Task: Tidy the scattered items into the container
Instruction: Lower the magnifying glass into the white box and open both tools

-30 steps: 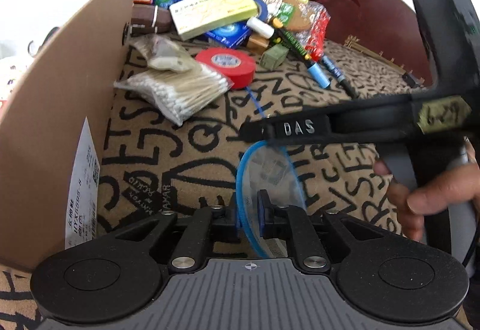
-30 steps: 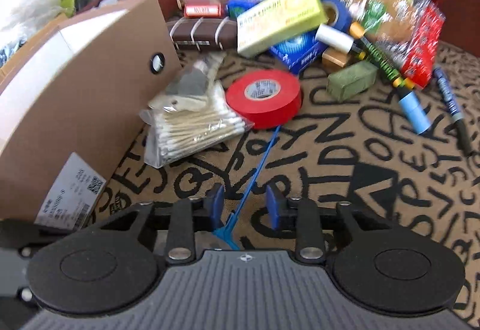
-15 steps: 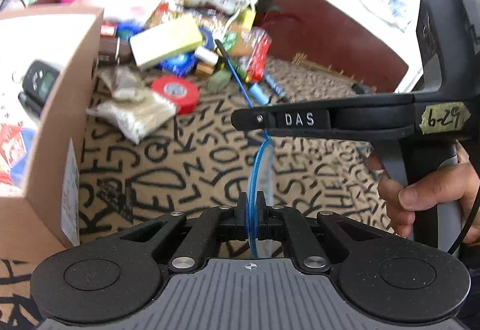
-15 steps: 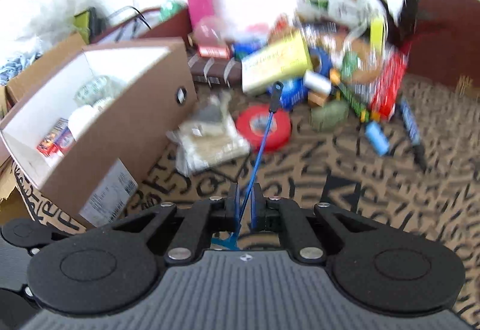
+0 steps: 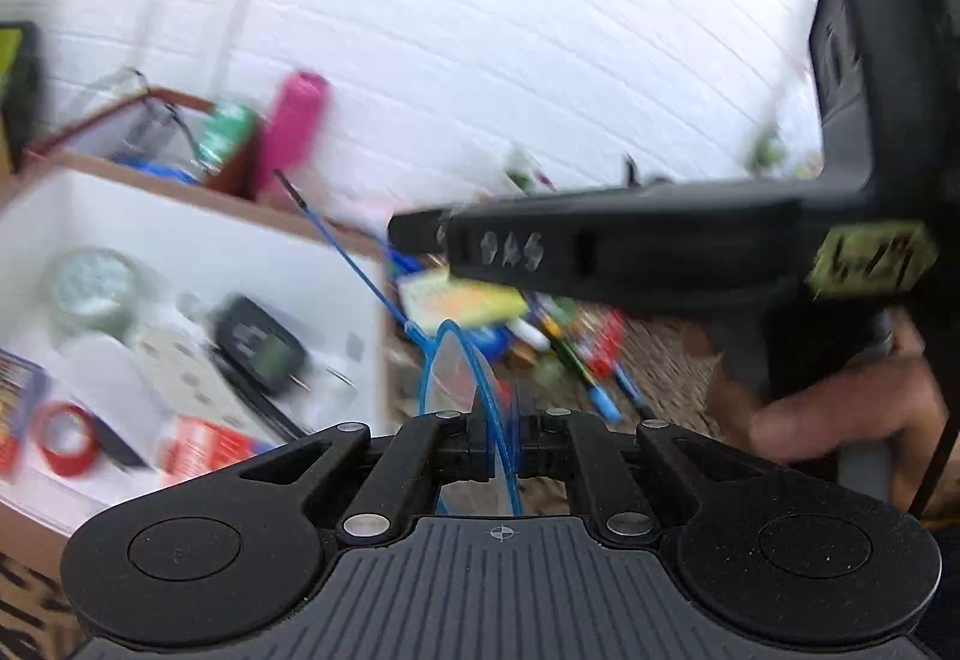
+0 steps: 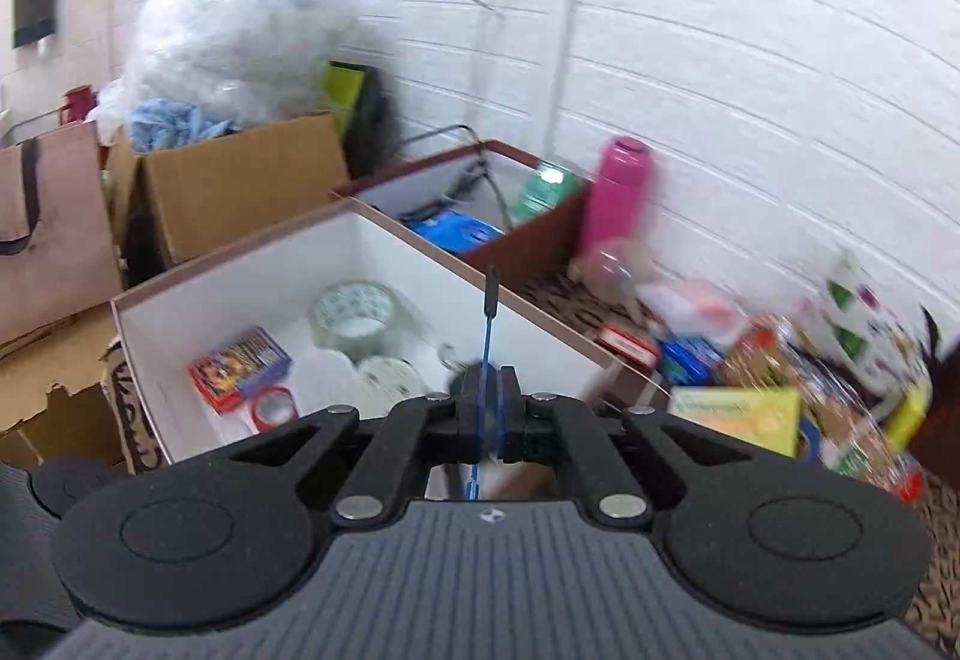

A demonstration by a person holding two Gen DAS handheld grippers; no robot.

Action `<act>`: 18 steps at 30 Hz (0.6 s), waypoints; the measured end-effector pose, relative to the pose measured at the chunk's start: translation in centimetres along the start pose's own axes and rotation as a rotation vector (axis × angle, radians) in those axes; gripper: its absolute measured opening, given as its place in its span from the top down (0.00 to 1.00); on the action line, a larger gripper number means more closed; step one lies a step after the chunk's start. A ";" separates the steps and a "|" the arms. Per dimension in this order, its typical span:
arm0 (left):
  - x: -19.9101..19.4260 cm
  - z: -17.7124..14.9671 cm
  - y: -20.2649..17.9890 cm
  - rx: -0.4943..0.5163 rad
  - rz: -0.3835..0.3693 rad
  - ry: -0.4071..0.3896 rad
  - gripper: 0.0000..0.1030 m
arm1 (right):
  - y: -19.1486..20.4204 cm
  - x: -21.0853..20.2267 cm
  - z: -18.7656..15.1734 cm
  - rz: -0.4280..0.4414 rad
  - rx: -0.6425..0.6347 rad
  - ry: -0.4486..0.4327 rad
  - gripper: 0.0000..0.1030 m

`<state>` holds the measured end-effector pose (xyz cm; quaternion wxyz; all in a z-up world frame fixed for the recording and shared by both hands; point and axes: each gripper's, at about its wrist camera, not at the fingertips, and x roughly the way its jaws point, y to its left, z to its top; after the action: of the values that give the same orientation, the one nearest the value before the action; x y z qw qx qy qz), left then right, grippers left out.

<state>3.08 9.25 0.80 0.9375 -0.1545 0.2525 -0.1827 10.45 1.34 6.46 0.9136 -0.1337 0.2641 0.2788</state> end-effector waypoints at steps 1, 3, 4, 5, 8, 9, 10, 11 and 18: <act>-0.2 0.2 0.7 -0.001 0.021 -0.011 1.00 | 0.6 0.8 0.5 0.018 -0.008 0.003 0.96; -0.2 0.4 2.5 -0.025 0.066 -0.016 1.00 | 1.6 2.5 1.1 0.052 -0.014 0.017 0.96; -0.1 0.4 3.5 -0.047 0.085 -0.012 1.00 | 2.1 3.4 1.2 0.065 -0.017 0.028 0.96; 0.1 0.2 4.5 -0.070 0.103 -0.005 1.00 | 2.6 4.3 1.3 0.076 -0.023 0.039 0.96; 0.4 -0.4 7.2 -0.126 0.150 0.014 1.00 | 4.1 6.4 1.4 0.100 -0.041 0.070 0.96; 0.4 -0.5 7.9 -0.140 0.164 0.021 1.00 | 4.5 7.1 1.5 0.106 -0.045 0.079 0.96; 0.4 -0.6 8.7 -0.154 0.174 0.024 0.98 | 4.8 7.7 1.5 0.110 -0.049 0.089 0.96; 0.3 -0.7 9.3 -0.167 0.182 0.025 0.77 | 5.0 8.2 1.5 0.113 -0.052 0.099 0.96; -1.6 -0.1 10.3 -0.137 0.332 -0.086 0.05 | 4.6 9.6 0.8 0.082 -0.032 0.101 0.61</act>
<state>4.46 19.06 -2.52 0.9521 -0.1817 0.2460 -0.0009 14.87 9.56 1.34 0.8847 -0.1512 0.3106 0.3129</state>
